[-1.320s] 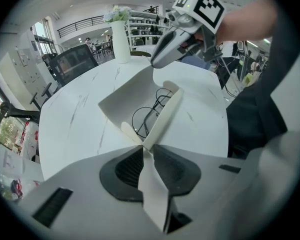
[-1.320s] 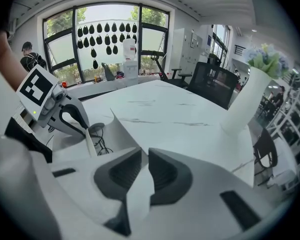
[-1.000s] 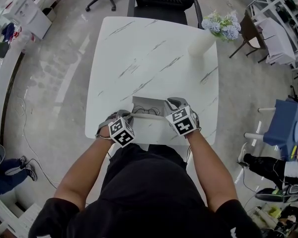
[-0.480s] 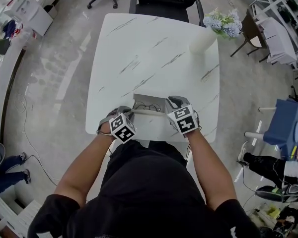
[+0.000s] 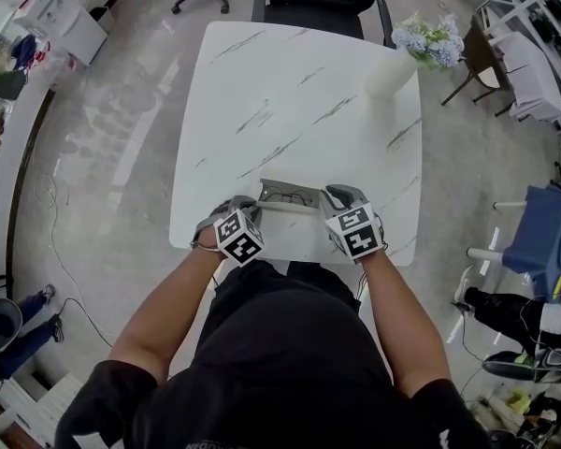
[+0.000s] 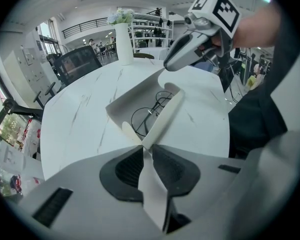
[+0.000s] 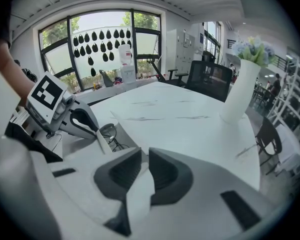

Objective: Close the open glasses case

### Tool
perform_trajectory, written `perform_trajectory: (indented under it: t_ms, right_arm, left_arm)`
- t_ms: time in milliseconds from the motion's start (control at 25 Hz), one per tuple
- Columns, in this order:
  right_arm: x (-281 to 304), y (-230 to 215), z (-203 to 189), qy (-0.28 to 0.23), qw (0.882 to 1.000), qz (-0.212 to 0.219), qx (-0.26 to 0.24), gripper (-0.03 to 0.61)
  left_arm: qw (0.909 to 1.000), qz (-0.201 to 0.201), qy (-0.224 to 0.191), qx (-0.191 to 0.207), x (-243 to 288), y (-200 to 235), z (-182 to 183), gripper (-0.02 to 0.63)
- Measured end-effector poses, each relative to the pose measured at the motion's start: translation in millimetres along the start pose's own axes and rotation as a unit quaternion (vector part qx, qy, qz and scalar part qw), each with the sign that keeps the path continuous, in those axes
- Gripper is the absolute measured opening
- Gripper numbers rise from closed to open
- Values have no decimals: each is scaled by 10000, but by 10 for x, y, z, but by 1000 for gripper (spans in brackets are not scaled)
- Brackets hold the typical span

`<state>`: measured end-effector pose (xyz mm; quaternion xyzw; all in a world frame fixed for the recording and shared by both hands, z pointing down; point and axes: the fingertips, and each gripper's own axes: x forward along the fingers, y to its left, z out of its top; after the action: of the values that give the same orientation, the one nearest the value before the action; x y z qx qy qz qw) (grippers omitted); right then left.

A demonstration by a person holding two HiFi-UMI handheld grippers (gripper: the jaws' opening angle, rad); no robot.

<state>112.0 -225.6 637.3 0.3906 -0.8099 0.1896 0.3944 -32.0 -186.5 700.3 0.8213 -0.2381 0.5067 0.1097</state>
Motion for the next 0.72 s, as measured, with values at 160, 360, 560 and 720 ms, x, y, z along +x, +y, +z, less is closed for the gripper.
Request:
perform_trajectory:
  t_ms: [160, 360, 560, 720]
  right_arm:
    - [-42, 102, -19, 6, 10000, 61, -48, 49]
    - [-62, 178, -86, 58, 9999, 98, -107, 52]
    - [-78, 227, -164, 121, 9997, 146, -132, 52]
    - [-87, 299, -244, 207, 9994, 196, -180, 54]
  left_arm:
    - [10000, -3, 6, 10, -15, 10, -12, 49]
    - [10000, 3, 1, 39, -22, 15, -18, 49]
    - [10000, -5, -12, 39, -8, 12, -9, 49]
    - [10000, -12, -19, 42, -18, 13, -8, 49]
